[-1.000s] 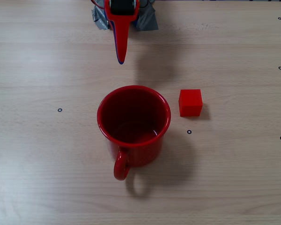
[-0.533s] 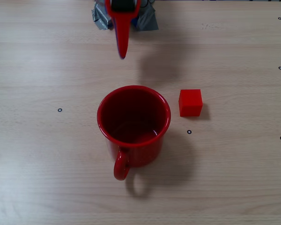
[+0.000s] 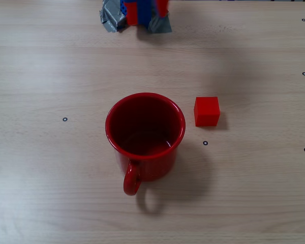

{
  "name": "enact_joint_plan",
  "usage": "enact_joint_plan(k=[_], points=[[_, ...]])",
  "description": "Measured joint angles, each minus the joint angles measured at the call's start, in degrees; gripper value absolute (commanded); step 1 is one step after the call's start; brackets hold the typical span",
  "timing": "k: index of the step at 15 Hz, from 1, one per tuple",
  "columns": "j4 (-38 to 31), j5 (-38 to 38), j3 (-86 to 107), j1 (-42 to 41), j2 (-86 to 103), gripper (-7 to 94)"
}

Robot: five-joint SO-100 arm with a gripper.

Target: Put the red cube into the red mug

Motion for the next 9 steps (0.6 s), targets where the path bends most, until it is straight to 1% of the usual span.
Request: enact_joint_plan(k=[2, 3, 5, 7, 9], points=[[6.2, 4.0, -10.7, -5.0, -5.9, 0], [7.8, 6.7, -12.4, -7.7, -8.3, 0], [12.7, 12.7, -23.4, -12.8, -18.8, 0], [17.5, 16.2, -34.5, -13.2, -29.0, 0], [19.2, 17.2, -41.3, -13.4, -37.5, 0]])
